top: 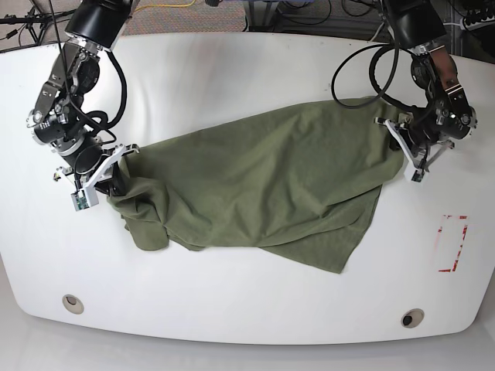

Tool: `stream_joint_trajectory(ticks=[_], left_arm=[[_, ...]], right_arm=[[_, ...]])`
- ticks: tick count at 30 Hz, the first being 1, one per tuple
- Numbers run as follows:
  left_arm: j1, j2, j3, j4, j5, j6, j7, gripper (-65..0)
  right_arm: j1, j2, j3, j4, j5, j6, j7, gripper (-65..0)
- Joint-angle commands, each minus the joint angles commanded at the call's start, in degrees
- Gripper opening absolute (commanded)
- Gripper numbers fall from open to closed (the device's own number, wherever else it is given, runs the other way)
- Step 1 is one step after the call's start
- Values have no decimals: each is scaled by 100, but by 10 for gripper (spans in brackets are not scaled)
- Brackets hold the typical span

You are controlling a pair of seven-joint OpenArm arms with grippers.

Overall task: Fold the T-shirt properly
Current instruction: 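Hold the shirt spread flat with both grippers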

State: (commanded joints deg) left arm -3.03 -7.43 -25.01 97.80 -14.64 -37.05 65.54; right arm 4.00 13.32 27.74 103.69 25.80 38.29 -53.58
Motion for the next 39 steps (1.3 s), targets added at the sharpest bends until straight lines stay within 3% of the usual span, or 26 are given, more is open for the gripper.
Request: stream_joint_trajectory(ticks=[5,16,29,39], left_arm=[[-466,18,-9,62,-9,-9,193,-650],[-1389,527,-404,79,-9,-9,369,-650],[-1415,484,-431,62,35,9,492,-650],[-905,360,-404,62,35,9,475,-650]], right_arm=[[369,62,0,-413,0,0,0,-650],[1002,149,-9,-571,0,-9,-9,-650],[1125,281,-18,-571,0,-9,-26,-650],[484,246,-9,-545,18,-9,-26,-650]])
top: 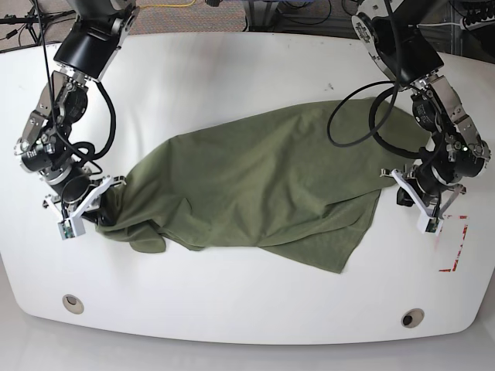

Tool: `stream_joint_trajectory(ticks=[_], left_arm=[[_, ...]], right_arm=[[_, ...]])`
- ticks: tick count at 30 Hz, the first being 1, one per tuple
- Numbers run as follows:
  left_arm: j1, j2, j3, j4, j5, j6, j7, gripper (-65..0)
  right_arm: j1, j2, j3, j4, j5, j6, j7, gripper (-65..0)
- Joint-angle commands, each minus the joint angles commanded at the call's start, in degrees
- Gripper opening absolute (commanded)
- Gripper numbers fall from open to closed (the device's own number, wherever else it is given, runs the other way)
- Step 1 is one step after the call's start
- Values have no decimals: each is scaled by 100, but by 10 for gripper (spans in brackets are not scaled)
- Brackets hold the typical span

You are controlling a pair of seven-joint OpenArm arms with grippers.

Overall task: Fold the T-shirt properly
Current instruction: 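Hold the shirt spread flat with both grippers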

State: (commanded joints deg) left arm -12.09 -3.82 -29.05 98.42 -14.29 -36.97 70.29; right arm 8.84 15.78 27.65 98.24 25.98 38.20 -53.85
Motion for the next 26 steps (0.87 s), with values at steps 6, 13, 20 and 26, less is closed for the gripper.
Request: stream_joint_trajectory(ticks=[6,13,20,26], left_arm=[[352,-141,-26,0,-35,-18,-62,-650],[615,-141,-9,53,-35,-18,-378,-650],[607,-141,9,44,-44,-26,-378,-650],[607,-123,18,44,-44,-35,-378,-650]], right_arm=[[-352,-141,0,-9,-9,53,18,-650],[-501,-237,-9,26,-9,53,26,-650],[-492,-237,0,70,-9,53,26,-650],[-519,-237,9,167,-9,35,26,-650]])
